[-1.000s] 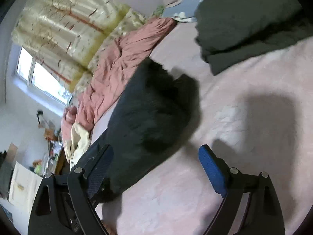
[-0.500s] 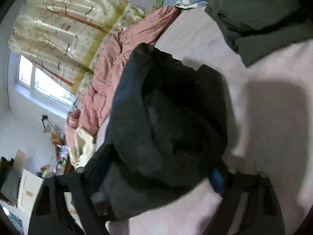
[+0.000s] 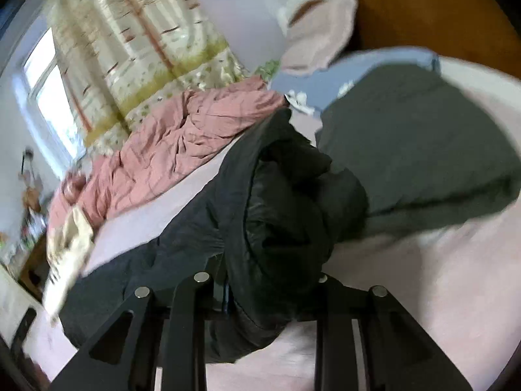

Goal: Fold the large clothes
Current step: 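Lift the folded jacket bundle off the bed with both tools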

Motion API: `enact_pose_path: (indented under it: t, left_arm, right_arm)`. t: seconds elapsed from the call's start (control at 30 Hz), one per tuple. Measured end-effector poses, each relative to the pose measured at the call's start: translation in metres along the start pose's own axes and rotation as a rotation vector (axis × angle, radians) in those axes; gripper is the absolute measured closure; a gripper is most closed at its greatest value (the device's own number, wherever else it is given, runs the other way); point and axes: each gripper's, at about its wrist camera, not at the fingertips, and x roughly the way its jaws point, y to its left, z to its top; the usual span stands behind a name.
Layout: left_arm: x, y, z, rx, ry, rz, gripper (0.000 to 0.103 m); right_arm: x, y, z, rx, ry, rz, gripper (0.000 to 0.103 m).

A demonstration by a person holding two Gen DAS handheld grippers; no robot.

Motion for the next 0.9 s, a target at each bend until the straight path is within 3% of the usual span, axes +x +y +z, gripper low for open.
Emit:
enact_pose_path:
  t: [0.07, 0.13, 0.17, 0.3, 0.33, 0.43, 0.57, 0.7, 0.77, 0.9]
  left_arm:
    - [0.03, 0.016, -0.009, -0.058, 0.095, -0.066, 0.012]
    - [0.059, 0.02, -0.02, -0.081, 0.173, -0.147, 0.027]
    - [0.069, 0.02, -0.023, -0.085, 0.201, -0.159, 0.029]
    - [0.083, 0.016, -0.029, -0.131, 0.225, -0.226, 0.065]
    - [0.078, 0.013, -0.029, -0.115, 0.213, -0.221, 0.069]
    - [0.07, 0.0, -0.029, -0.036, 0.19, -0.168, 0.073]
    - [0.069, 0.003, -0.028, -0.055, 0.198, -0.167, 0.073]
    - [0.062, 0.008, -0.029, -0.075, 0.191, -0.199, 0.076]
    - [0.054, 0.005, -0.029, -0.093, 0.158, -0.267, 0.082]
    - [0.044, -0.019, -0.034, -0.035, 0.166, -0.316, 0.084]
  right_arm:
    - [-0.004, -0.005, 0.001, 0.01, -0.013, 0.003, 0.075]
    - [-0.003, -0.004, 0.002, 0.002, -0.01, -0.015, 0.075]
    - [-0.003, -0.002, 0.002, -0.005, -0.016, -0.023, 0.075]
    - [-0.009, 0.012, 0.006, -0.029, -0.058, -0.024, 0.074]
    - [-0.011, 0.021, 0.01, -0.04, -0.068, -0.025, 0.074]
    - [-0.02, 0.043, 0.02, -0.083, -0.096, 0.001, 0.074]
    - [-0.04, 0.098, 0.029, -0.185, -0.164, 0.056, 0.072]
    - [-0.055, 0.167, 0.02, -0.253, -0.216, 0.131, 0.071]
    - [-0.059, 0.196, 0.007, -0.238, -0.247, 0.16, 0.071]
    - [-0.059, 0.255, -0.029, -0.322, -0.286, 0.242, 0.071]
